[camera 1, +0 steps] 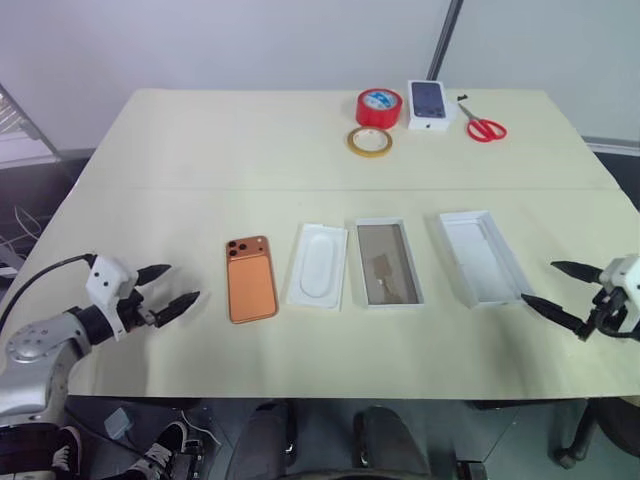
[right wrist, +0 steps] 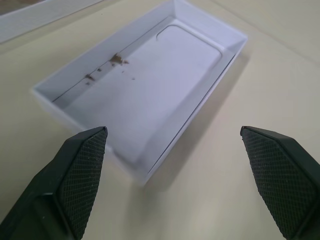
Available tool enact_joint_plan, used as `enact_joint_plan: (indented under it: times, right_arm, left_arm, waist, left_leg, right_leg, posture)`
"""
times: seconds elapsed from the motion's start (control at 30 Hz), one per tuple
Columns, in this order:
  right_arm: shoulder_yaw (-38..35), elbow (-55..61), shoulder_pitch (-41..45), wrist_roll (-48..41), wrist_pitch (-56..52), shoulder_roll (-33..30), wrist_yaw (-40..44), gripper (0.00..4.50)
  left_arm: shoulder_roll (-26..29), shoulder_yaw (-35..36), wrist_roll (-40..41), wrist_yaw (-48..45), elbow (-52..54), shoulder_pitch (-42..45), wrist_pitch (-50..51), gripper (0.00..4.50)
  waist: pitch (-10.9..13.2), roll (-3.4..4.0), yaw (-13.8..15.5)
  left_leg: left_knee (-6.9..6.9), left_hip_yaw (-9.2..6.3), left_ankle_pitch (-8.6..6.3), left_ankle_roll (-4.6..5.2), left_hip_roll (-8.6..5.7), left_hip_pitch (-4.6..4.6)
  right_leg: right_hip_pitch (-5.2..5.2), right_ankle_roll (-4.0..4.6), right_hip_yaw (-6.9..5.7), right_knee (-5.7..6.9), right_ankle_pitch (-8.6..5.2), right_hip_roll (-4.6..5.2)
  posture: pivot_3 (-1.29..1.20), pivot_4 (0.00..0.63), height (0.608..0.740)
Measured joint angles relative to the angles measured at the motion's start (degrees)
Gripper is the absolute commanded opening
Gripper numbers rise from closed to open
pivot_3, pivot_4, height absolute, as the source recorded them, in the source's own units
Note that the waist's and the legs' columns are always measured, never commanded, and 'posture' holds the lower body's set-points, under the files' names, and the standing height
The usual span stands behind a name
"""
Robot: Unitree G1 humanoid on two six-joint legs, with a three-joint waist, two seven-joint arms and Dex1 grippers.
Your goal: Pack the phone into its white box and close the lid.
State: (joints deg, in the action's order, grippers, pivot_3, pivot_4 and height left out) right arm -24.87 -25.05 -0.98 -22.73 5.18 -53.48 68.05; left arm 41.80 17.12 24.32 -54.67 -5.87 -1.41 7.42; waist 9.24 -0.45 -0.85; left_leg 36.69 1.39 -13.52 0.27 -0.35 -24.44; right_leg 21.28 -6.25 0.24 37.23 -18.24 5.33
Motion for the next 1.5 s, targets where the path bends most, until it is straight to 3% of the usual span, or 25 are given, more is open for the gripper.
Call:
enact_joint_plan:
  times: [1.1, 1.27, 1.5]
  right_arm:
    - [1.62, 5.75, 0.94, 0.14, -2.2, 0.27, -0.67, 4.45]
    - [5.26, 13.57, 4.71, 0.25, -4.54, 1.26, -2.84, 4.45]
    - [17.38, 25.54, 15.35, 3.51, -6.76, 8.8, -7.27, 4.45]
  left_arm:
    - [-1.92, -1.36, -5.16, 2.19, -1.72, 4.68, -6.18, 4.5]
    - [-2.36, -5.04, -5.36, 6.33, 4.21, 7.64, 3.0, 4.5]
    - [-6.96, -12.58, -2.85, 9.86, 12.64, 15.71, 18.66, 4.5]
  waist:
    - [0.0, 0.01, 0.04]
    - [0.0, 0.01, 0.07]
    - [0.01, 0.0, 0.16]
  left_leg:
    - [-0.01, 0.02, 0.0, 0.0, 0.0, 0.0]
    - [0.01, 0.02, 0.01, 0.01, -0.01, 0.0]
    - [0.08, 0.0, 0.04, 0.01, -0.01, -0.04]
  right_leg:
    - [0.01, -0.04, 0.0, -0.01, 0.02, 0.0]
    - [0.0, -0.17, 0.0, 0.02, 0.1, 0.0]
    - [0.02, -0.22, -0.03, 0.11, 0.12, -0.12]
  posture:
    - [0.0, 0.15, 0.728]
    - [0.0, 0.15, 0.728]
    - [0.0, 0.15, 0.728]
